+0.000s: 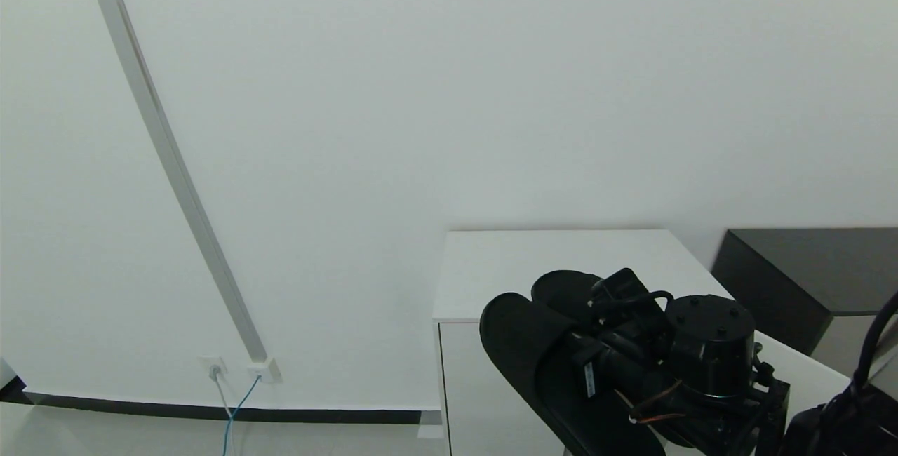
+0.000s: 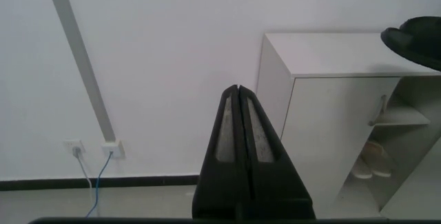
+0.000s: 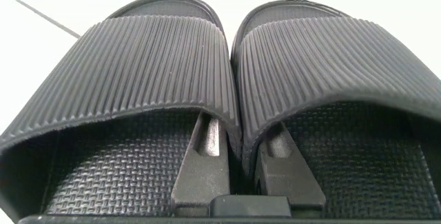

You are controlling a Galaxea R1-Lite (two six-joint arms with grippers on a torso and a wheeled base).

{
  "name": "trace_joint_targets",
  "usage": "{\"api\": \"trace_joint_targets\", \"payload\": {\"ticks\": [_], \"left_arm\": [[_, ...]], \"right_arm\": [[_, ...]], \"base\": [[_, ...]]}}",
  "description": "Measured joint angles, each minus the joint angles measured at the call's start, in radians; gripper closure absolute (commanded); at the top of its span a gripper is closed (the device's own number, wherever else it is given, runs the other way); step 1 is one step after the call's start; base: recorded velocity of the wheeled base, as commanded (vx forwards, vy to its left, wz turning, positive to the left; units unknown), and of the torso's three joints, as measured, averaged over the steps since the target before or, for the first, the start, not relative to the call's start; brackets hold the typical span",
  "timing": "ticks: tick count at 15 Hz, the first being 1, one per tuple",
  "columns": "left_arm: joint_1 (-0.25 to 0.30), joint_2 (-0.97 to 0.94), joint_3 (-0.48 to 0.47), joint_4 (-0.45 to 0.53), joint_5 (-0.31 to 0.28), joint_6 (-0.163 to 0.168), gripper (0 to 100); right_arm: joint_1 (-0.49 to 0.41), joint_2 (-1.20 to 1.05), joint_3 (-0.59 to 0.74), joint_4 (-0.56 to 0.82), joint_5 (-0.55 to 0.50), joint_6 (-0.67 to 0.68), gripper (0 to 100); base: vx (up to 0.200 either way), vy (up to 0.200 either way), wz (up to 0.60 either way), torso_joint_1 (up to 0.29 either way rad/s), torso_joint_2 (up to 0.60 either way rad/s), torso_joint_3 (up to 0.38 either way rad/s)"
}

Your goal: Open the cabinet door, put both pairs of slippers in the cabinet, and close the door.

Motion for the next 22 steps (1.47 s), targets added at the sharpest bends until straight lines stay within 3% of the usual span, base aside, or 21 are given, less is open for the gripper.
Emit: {"api": "trace_joint_targets", "payload": {"ticks": [6,22], "left_arm": [[0.000,0.000,0.000,0.000,0.000,0.001,100],[0.000,0.000,0.000,0.000,0.001,0.001,100]], "right_arm": [[0.001,0.001,-0.003,-0.003,-0.008,-0.001,100],[0.002,0.003,-0.005,-0.002,-0.018,-0.002,100]], "base": [[0.000,0.000,0.00,0.000,0.00,0.000],[0.000,-0.200,0.00,0.001,0.00,0.003]]}}
